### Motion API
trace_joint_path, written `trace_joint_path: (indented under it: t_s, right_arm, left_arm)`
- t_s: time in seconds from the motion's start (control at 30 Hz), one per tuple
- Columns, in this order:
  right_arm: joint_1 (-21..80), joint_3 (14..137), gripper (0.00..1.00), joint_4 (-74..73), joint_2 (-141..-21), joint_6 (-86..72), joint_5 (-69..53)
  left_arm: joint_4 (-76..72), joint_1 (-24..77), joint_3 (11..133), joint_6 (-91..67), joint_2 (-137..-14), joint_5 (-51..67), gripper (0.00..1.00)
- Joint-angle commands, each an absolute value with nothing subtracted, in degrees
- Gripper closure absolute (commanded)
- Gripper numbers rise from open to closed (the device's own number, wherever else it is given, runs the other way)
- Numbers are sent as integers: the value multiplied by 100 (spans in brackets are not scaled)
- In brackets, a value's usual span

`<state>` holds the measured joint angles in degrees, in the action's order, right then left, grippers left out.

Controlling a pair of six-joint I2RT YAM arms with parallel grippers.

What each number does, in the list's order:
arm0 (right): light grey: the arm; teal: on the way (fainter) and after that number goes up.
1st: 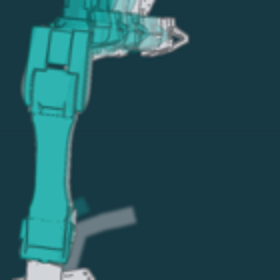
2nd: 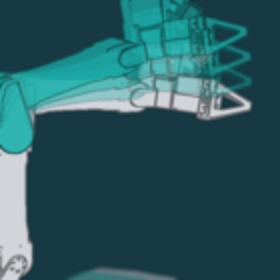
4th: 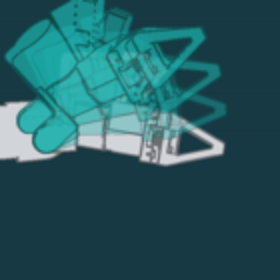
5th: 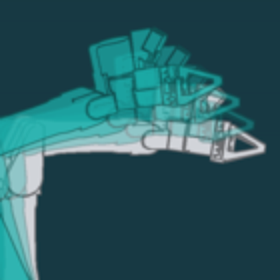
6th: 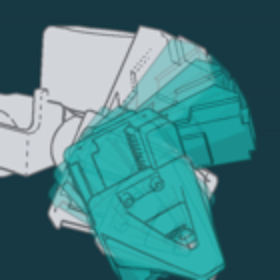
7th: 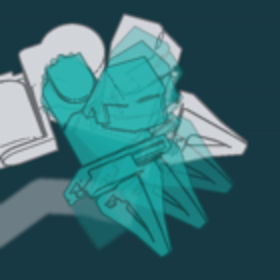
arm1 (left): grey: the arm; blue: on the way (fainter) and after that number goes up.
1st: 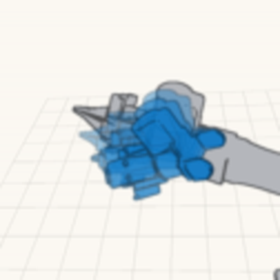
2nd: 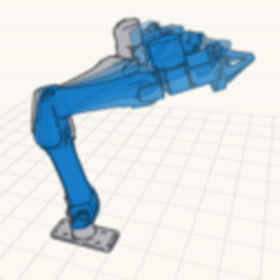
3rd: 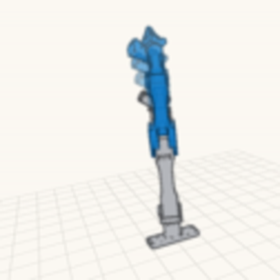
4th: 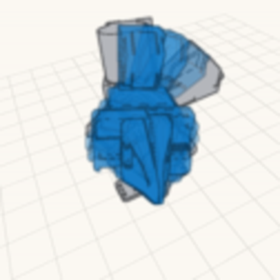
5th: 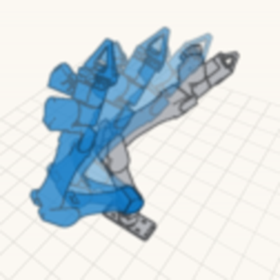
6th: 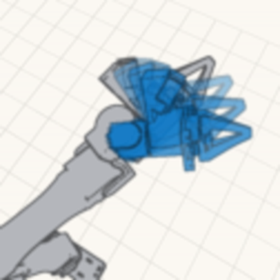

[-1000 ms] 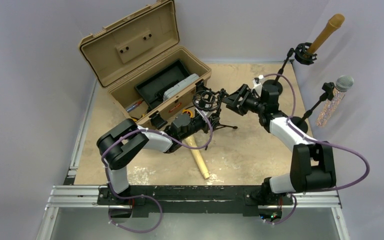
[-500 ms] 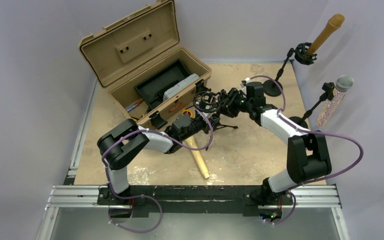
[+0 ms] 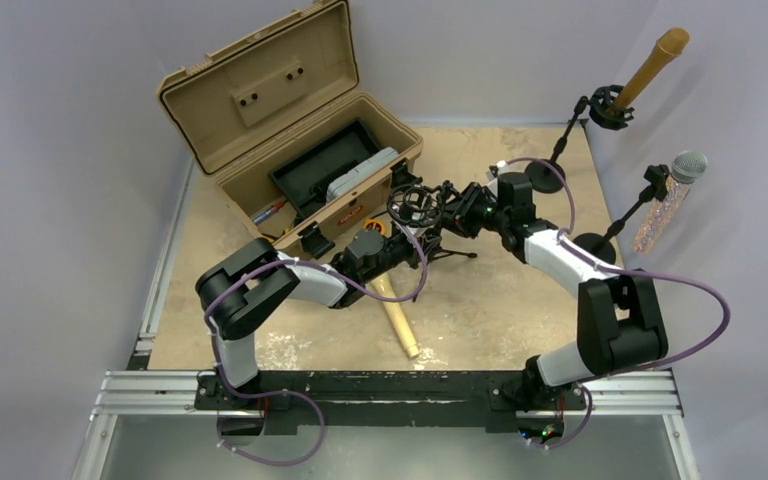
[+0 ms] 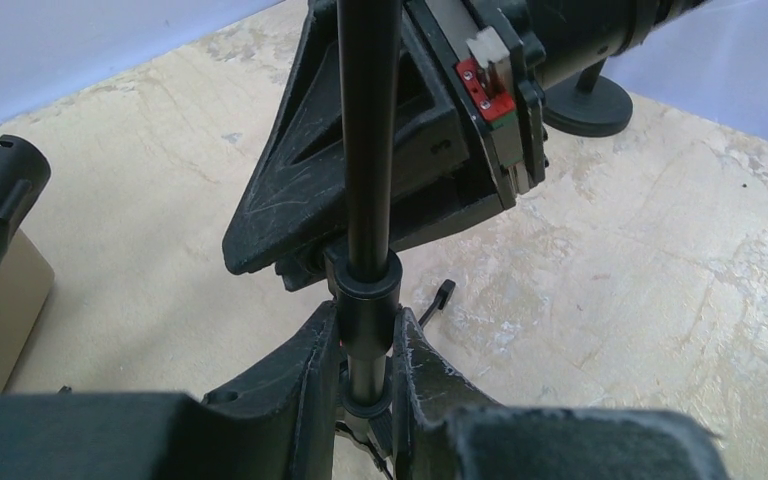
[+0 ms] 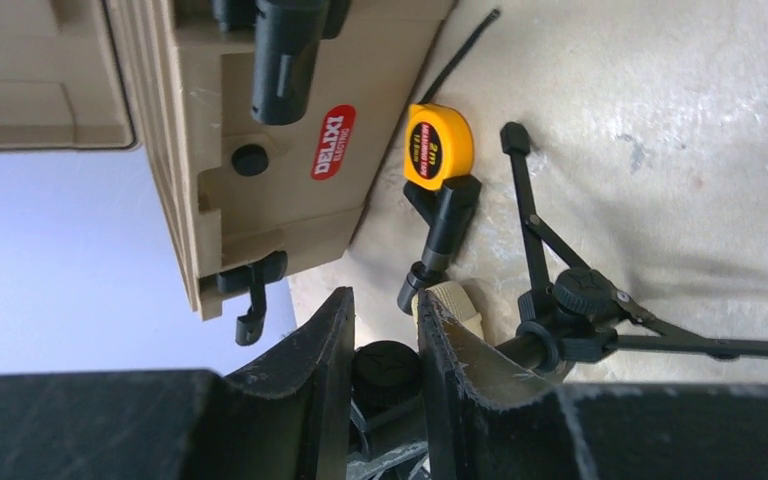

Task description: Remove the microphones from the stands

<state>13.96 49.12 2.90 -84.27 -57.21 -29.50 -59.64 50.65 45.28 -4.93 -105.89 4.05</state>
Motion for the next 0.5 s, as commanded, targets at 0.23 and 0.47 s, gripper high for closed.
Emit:
trace_joint_path:
  t_s: [0.23, 0.47]
  right_arm:
    - [1283, 2978, 100, 5118, -7958, -5515, -5045]
    - [1208, 2592, 100, 6869, -8471, -5765, -5381]
  left_arm:
    - [-5664, 5119, 4482, -785, -10769, 516, 100]
    - [-5666, 5116, 4503, -879, -10777, 529, 100]
